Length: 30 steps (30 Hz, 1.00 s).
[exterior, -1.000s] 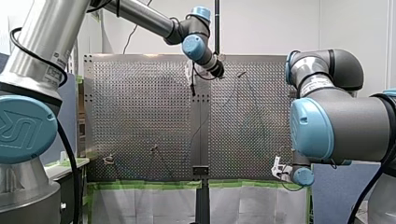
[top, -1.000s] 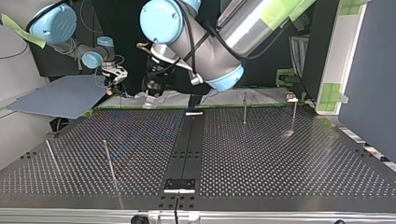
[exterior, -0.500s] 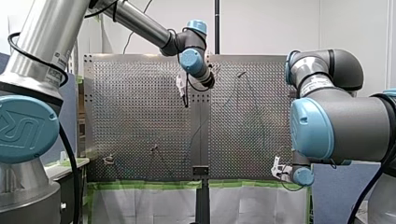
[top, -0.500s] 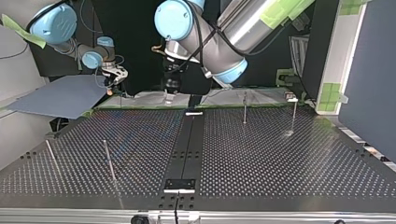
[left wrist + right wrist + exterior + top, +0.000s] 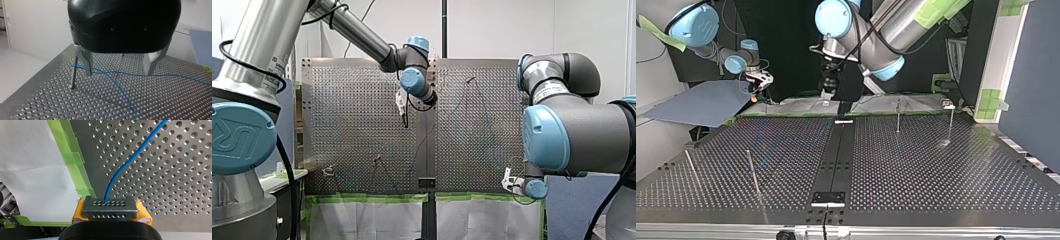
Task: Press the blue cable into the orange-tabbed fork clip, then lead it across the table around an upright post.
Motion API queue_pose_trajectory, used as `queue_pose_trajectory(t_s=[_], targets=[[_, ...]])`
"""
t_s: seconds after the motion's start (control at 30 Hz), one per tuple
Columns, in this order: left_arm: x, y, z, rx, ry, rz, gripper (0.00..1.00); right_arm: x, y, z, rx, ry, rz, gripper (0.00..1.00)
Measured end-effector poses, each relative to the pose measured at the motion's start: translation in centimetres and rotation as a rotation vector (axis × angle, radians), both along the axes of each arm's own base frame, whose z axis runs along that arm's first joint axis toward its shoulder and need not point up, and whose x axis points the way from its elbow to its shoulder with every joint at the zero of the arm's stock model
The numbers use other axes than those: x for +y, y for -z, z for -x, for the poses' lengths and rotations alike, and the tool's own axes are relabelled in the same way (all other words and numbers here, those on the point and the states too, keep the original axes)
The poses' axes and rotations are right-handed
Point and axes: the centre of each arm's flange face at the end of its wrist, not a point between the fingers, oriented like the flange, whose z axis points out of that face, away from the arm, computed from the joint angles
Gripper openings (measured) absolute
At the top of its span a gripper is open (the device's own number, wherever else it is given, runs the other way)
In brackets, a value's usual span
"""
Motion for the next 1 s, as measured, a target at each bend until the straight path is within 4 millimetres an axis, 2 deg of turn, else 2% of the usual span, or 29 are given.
queue_pose_trajectory(t_s=[0.3,1.0], targets=[[1.0,3.3,0.9,0.005,0.024,0.004,1.0,0.0,0.0,-0.1,0.0,-0.001,0.0,0.0],[4.0,9.2,2.2,0.031,0.092,0.063,1.0,-0.3,-0.2,-0.2,-0.001,-0.007,0.005,0.0]])
